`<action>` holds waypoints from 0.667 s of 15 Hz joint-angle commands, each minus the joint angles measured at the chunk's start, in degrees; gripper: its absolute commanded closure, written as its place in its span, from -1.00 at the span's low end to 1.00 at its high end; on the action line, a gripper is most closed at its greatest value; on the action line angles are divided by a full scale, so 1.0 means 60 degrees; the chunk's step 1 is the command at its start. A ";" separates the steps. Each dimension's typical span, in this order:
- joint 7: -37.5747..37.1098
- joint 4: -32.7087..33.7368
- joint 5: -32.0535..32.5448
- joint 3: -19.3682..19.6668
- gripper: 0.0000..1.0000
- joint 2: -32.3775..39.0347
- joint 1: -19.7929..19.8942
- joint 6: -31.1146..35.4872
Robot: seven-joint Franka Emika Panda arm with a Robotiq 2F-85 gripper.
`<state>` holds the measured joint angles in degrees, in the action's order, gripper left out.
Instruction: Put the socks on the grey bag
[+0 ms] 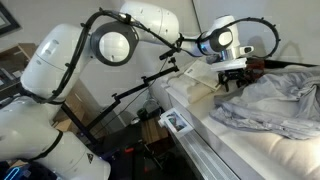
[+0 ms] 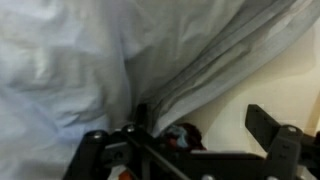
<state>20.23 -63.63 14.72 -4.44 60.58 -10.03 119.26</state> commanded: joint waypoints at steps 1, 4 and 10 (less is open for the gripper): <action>-0.0049 0.1199 0.0336 0.0293 -1.00 0.0446 -0.0512 -0.1064; 0.0021 0.0999 0.0537 0.0263 -1.00 -0.0062 -0.0898 -0.1688; -0.0133 0.1078 0.1046 0.0334 -1.00 -0.0418 -0.1479 -0.1917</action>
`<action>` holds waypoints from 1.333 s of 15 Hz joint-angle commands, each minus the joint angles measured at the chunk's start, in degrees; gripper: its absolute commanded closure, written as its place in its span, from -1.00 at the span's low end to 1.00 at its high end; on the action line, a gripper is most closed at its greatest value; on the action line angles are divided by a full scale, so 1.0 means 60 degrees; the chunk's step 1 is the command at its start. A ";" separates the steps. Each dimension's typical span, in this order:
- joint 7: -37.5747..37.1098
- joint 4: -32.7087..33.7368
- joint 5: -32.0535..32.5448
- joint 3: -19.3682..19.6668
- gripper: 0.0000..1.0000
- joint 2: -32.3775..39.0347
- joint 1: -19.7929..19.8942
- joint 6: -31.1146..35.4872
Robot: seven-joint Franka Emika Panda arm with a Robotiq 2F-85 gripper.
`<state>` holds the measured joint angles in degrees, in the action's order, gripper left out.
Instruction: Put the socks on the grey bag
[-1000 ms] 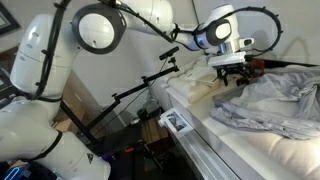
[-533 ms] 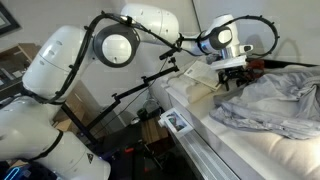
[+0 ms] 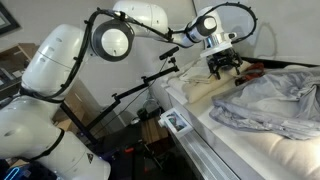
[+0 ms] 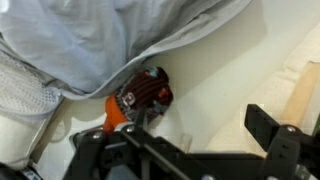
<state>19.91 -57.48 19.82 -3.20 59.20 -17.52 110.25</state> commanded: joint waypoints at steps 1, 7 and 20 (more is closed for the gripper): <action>-0.0117 0.0007 0.0273 0.0168 -1.00 -0.0235 -0.0300 -0.0372; 0.0168 0.0966 0.0711 0.0383 -1.00 0.0255 -0.0136 0.0144; 0.2109 0.3736 -0.0805 -0.0155 -1.00 0.2594 0.1036 -0.0264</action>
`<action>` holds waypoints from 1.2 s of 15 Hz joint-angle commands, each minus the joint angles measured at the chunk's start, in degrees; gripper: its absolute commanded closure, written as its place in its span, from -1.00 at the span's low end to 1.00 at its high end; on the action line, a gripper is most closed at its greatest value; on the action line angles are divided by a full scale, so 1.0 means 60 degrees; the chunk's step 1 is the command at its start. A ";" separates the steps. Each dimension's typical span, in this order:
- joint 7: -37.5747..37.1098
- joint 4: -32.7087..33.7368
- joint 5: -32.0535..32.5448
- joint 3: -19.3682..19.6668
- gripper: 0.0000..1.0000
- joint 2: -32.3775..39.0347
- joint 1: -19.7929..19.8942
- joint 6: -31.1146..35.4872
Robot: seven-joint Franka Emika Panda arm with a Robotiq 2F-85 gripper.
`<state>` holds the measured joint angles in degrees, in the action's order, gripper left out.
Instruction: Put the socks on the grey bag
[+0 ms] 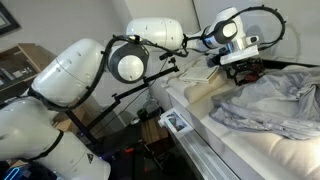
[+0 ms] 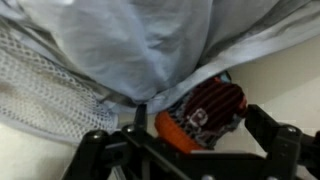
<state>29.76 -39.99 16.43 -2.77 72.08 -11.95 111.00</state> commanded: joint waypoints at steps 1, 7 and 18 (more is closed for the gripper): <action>0.0578 0.1038 -0.0362 -0.0167 -1.00 0.0590 0.0056 -0.0506; 0.0350 0.1144 -0.0061 -0.0184 -0.42 0.0666 -0.0103 -0.0365; 0.0282 0.1013 0.0170 -0.0122 0.85 0.0277 -0.0648 -0.0288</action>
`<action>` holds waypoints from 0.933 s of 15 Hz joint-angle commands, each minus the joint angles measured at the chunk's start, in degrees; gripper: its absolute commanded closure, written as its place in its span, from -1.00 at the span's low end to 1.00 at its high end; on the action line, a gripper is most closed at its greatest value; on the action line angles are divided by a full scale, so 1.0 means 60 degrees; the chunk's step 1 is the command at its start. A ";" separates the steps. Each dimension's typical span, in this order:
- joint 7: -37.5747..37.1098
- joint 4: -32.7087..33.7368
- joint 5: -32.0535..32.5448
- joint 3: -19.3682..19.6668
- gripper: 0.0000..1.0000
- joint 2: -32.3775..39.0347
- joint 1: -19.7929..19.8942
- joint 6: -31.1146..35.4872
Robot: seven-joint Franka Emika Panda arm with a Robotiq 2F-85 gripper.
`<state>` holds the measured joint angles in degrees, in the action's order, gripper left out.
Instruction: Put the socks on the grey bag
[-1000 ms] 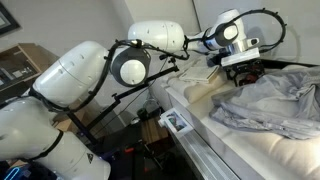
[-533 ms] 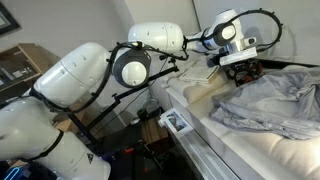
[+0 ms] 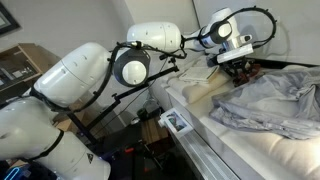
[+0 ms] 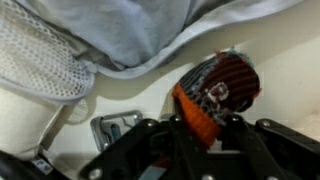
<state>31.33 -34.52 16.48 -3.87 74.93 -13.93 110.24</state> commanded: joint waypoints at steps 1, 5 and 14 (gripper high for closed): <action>-0.0078 0.0076 0.0212 0.0091 0.86 -0.0287 -0.0442 -0.0090; -0.0342 -0.0070 0.0359 0.0126 0.87 -0.0797 -0.0892 0.0052; -0.2134 -0.0800 0.0453 0.0330 0.87 -0.1745 -0.1064 0.0142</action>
<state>22.88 -34.07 17.90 -3.31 67.94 -19.90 110.37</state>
